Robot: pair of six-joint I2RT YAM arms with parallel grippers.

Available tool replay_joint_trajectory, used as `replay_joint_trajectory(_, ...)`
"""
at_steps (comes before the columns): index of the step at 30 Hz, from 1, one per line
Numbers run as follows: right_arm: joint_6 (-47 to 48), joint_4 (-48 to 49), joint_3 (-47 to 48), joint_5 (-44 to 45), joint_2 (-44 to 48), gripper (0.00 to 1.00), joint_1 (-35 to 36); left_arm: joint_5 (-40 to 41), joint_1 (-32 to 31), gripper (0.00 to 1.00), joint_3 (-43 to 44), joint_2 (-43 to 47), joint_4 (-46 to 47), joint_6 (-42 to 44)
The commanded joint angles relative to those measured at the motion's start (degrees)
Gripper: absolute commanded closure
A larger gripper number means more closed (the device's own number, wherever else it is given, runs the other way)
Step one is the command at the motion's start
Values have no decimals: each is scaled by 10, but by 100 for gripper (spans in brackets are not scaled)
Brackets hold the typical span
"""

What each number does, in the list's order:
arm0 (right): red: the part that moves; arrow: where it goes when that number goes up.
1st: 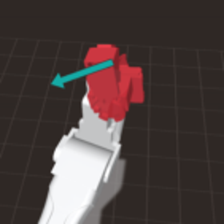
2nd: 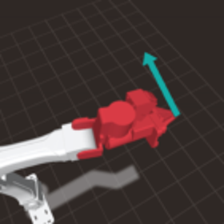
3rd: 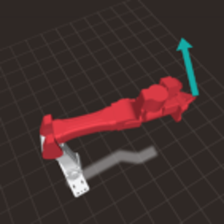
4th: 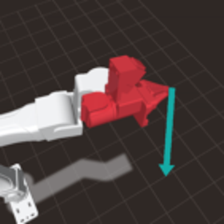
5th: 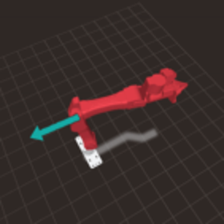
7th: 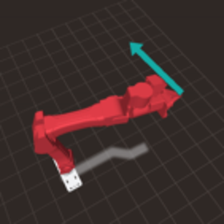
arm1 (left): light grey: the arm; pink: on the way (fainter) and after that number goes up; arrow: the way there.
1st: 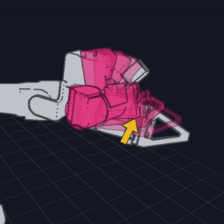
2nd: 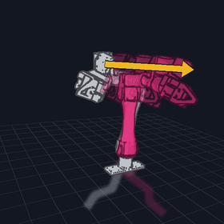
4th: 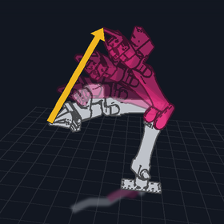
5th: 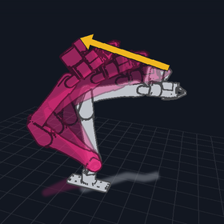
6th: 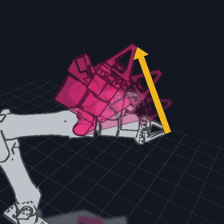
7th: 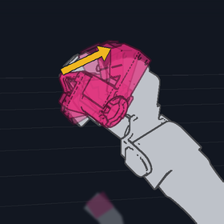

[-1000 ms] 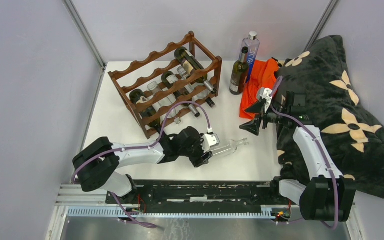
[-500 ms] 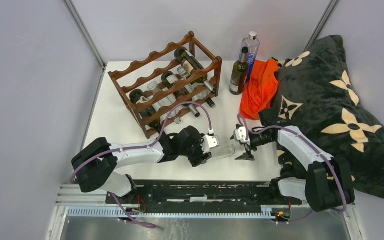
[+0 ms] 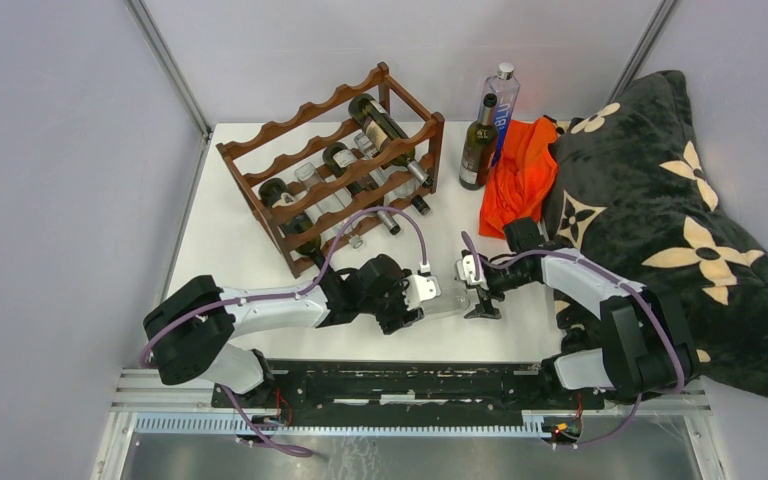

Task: Put the wine bottle on the wine rack
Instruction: Adjust the wine bottle at the center of the board.

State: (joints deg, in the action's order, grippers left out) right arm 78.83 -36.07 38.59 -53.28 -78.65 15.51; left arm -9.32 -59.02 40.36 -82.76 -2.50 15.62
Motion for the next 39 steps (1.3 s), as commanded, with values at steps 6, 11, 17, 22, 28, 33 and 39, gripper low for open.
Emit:
replay_joint_trajectory(6, -73, 101, -23, 33, -30, 12, 49, -7, -4, 98, 23, 6, 43, 22)
replay_joint_trajectory(11, -105, 142, -35, 46, -43, 17, 67, -13, -4, 98, 18, 7, 51, 23)
replay_joint_trajectory(17, -116, 168, -46, 61, -54, 30, 78, -11, -4, 98, 12, 5, 63, 19)
replay_joint_trajectory(22, -113, 164, -38, 58, -51, 66, 80, -3, -4, 96, 6, 9, 72, 10)
replay_joint_trajectory(28, -109, 103, 2, 46, -35, 100, 76, 67, -4, 48, 1, 30, 72, -41)
replay_joint_trajectory(33, -123, 58, 34, 35, -20, 100, 57, 90, -4, 20, -15, 76, 78, -63)
replay_joint_trajectory(39, -124, 31, 49, 3, -2, 100, 26, 109, -3, 0, -22, 131, 63, -74)
